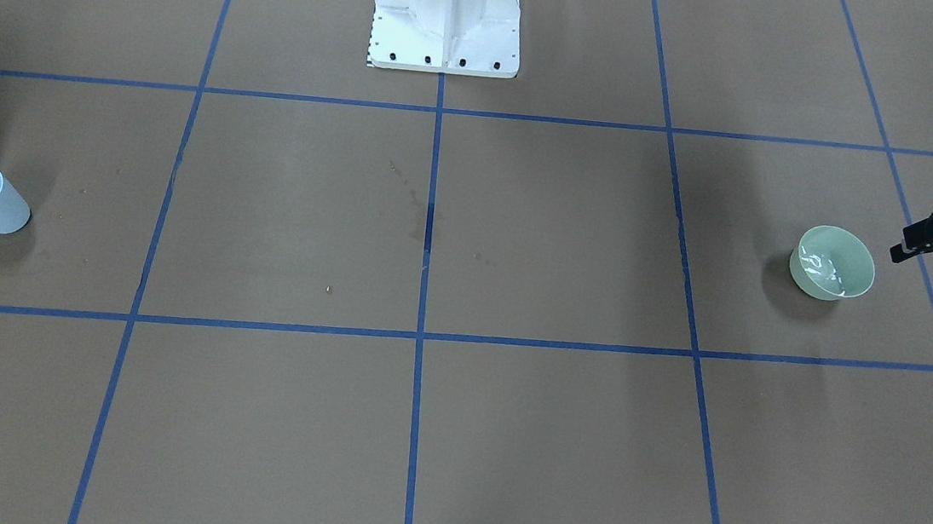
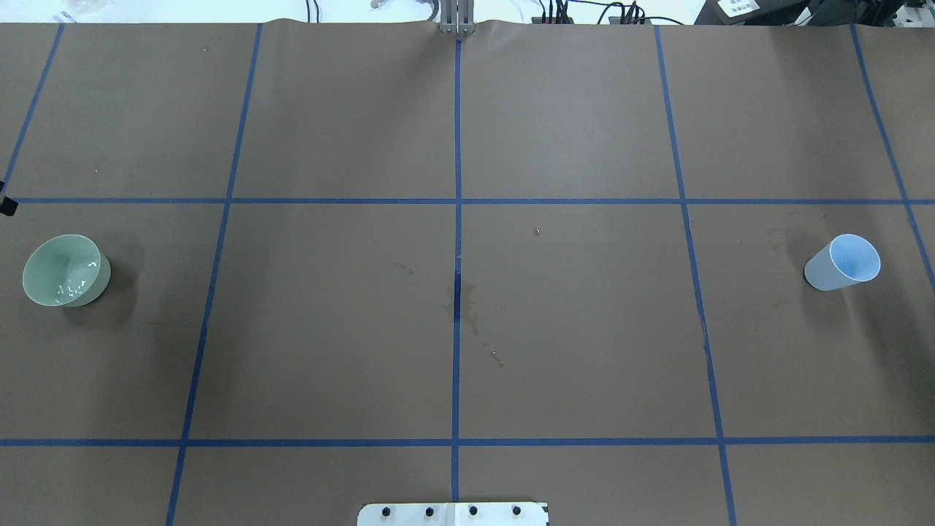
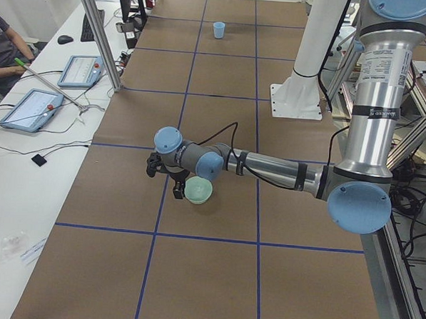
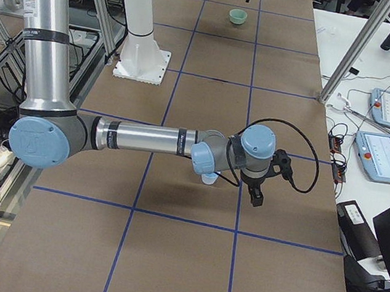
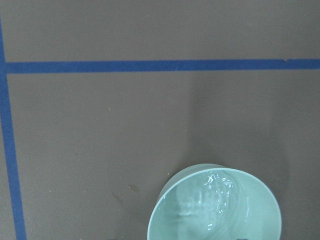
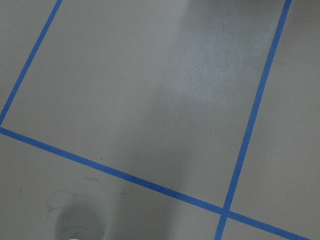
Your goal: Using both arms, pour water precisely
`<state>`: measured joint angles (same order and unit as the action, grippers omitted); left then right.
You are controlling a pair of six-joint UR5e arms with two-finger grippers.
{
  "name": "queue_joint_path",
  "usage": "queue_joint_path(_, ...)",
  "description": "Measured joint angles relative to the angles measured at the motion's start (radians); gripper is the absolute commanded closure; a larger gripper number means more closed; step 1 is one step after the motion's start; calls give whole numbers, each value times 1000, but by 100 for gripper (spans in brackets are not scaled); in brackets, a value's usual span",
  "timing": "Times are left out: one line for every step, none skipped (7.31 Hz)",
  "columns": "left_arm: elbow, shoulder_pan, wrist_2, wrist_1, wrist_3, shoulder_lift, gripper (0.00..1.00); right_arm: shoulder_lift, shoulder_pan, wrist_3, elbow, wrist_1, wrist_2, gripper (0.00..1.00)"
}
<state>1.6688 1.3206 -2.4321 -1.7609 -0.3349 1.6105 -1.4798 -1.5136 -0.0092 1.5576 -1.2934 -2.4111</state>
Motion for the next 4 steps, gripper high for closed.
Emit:
queue_joint_path(12,56,11,4,92,-9,0,-11,-3,1,6,-4,0,1)
queue_joint_path(13,114,26,9,170,-24,0,-17,-8,1,12,-18,0,1)
queue_joint_path(12,161,35,23,205,-40,0,-20,-14,0,19,-46,1,1)
queue_joint_path(11,196,39,51,229,-52,0,-23,-14,-3,25,-79,10,1)
